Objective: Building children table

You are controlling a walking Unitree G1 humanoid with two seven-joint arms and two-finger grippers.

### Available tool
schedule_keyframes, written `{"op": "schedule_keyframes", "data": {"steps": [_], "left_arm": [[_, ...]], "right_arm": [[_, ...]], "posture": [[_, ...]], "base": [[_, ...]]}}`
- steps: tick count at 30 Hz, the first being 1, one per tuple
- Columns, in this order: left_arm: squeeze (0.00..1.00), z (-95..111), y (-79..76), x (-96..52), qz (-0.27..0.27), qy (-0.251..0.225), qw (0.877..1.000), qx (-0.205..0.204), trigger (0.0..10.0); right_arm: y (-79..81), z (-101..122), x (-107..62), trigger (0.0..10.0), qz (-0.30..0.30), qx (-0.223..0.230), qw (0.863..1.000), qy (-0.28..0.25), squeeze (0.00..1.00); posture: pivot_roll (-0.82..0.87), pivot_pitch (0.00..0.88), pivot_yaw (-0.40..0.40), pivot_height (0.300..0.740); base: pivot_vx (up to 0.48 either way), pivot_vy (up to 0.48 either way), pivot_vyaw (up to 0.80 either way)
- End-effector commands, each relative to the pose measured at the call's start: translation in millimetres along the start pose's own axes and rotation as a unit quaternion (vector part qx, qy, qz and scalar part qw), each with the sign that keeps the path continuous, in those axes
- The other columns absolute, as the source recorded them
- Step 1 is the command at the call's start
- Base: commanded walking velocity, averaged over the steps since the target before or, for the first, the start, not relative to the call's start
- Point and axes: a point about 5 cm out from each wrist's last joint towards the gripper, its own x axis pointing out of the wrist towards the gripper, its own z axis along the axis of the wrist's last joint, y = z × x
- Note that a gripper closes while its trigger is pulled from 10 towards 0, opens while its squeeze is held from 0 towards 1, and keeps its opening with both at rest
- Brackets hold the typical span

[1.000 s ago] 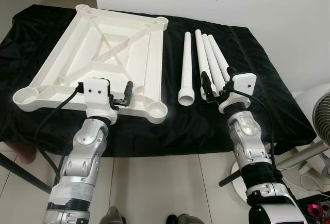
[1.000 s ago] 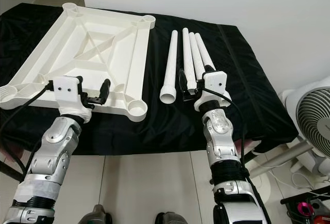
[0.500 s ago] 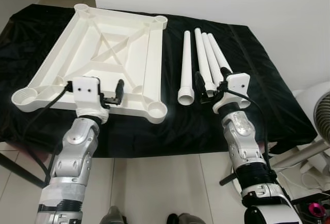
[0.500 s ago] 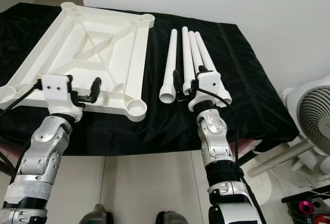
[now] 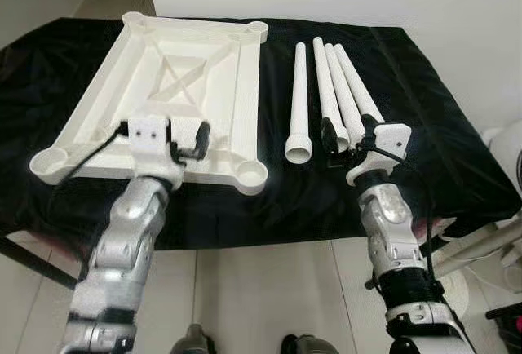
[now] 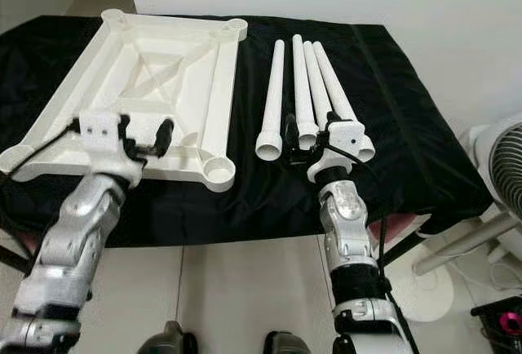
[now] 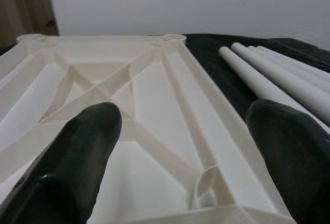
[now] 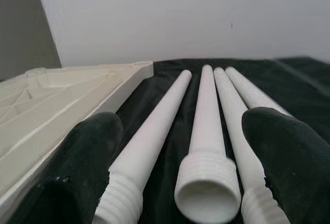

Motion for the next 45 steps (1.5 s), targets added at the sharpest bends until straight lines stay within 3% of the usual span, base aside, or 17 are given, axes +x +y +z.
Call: {"op": "schedule_keyframes", "data": {"steps": [1,3,6,10,12,20,26,30,35,39,45], "left_arm": [[0.00,-4,-11.0,-1.1,-0.109,0.014,0.994,0.002,10.0],[0.00,-1,-16.6,-3.6,-0.149,0.016,0.989,-0.014,10.0],[0.00,-2,-24.3,-12.0,-0.213,0.020,0.977,-0.003,10.0],[0.00,-3,-26.6,-12.6,-0.215,0.029,0.976,-0.024,10.0],[0.00,-2,-36.8,-17.0,-0.235,0.031,0.971,-0.039,10.0],[0.00,-6,-46.0,-20.9,-0.240,0.032,0.969,-0.042,10.0],[0.00,-5,-40.7,-17.6,-0.189,0.017,0.981,-0.032,10.0],[0.00,-6,-33.2,-15.4,-0.156,0.011,0.987,-0.030,10.0],[0.00,-7,-24.3,-13.7,-0.124,0.008,0.992,-0.027,10.0],[0.00,-12,-2.7,-8.3,-0.022,0.009,1.000,-0.019,10.0],[0.00,-13,1.9,-10.7,-0.001,0.006,1.000,-0.006,10.0]], "right_arm": [[-1.7,-3,-2.6,10.0,-0.007,0.010,1.000,0.012,0.00],[-1.2,-5,-4.8,10.0,-0.004,0.009,1.000,0.017,0.00],[1.4,-9,-7.3,10.0,0.001,0.012,1.000,0.028,0.00],[4.2,-9,-8.4,10.0,0.016,0.006,0.999,0.030,0.00],[3.8,-8,-6.8,10.0,0.022,0.003,0.999,0.031,0.00],[14.3,-9,4.6,10.0,0.052,-0.003,0.998,0.039,0.00],[21.4,-6,26.4,10.0,0.070,-0.013,0.997,0.042,0.00],[23.2,-4,29.8,10.0,0.075,-0.013,0.996,0.042,0.00],[24.1,-5,29.0,10.0,0.079,-0.019,0.996,0.041,0.00],[9.7,0,20.1,10.0,0.045,-0.030,0.998,0.017,0.00],[-6.1,8,8.4,10.0,0.002,-0.046,0.999,-0.016,0.00]], "posture": [[0.01,0.062,0.062,0.740],[-0.01,0.077,0.068,0.740],[-0.03,0.085,0.075,0.740],[-0.04,0.093,0.082,0.740],[-0.03,0.084,0.059,0.740],[-0.01,0.063,0.004,0.740],[0.02,0.029,-0.044,0.740],[0.03,0.018,-0.058,0.740],[0.03,0.015,-0.068,0.740],[0.03,0.031,-0.067,0.740],[0.03,0.053,-0.064,0.740]], "base": [[0.000,0.000,0.00],[0.000,0.000,0.00],[0.000,0.000,0.00],[0.000,0.000,0.00],[0.000,0.000,0.00],[0.000,0.000,0.00],[0.000,0.000,0.00],[0.000,0.000,0.00],[0.000,0.000,0.00],[0.000,0.000,0.00],[0.000,0.000,0.00]]}}
